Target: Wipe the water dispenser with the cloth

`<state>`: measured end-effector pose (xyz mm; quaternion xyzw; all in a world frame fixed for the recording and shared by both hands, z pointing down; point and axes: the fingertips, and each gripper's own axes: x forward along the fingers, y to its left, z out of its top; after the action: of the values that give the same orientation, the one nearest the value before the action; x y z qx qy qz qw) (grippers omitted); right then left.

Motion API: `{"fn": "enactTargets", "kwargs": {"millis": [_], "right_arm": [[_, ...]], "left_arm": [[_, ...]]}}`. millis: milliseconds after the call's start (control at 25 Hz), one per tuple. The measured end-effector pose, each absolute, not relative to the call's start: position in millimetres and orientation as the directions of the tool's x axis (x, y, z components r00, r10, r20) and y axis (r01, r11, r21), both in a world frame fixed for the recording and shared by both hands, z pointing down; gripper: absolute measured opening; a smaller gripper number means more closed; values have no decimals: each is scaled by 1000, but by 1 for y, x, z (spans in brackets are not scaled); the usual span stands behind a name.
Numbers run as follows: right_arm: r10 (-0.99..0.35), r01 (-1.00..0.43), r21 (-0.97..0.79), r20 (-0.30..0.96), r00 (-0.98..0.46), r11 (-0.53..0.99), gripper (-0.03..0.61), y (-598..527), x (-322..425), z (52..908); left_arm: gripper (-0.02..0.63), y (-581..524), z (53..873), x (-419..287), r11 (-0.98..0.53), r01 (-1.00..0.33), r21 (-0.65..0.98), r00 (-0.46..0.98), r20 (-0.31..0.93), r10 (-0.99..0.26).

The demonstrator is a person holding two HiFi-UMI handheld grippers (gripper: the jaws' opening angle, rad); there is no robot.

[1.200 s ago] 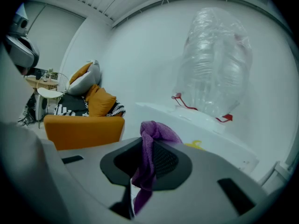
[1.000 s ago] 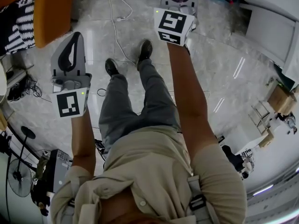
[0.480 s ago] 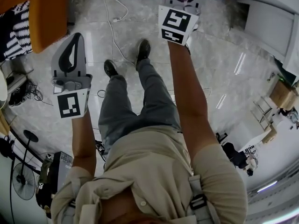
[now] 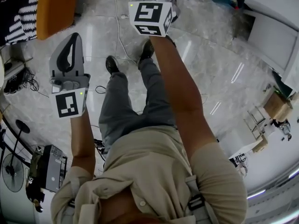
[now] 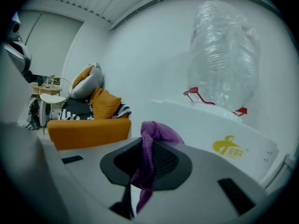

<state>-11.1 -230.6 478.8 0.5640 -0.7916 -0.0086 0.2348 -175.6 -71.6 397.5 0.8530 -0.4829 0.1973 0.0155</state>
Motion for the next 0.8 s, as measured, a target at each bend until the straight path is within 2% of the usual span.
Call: {"fn": "enactTargets", "kwargs": {"millis": [280, 640, 800], "right_arm": [[-908, -889, 322, 370, -197, 324, 63, -222, 28, 482], [-920, -956, 290, 385, 75, 43, 63, -199, 186, 493], [-917, -956, 293, 388, 92, 28, 63, -195, 197, 498]], "left_arm": [[17, -75, 400, -167, -546, -823, -158, 472, 344, -812], [17, -79, 407, -116, -615, -775, -145, 542, 346, -766], [17, -77, 408, -103, -627, -766, -141, 556, 346, -756]]}}
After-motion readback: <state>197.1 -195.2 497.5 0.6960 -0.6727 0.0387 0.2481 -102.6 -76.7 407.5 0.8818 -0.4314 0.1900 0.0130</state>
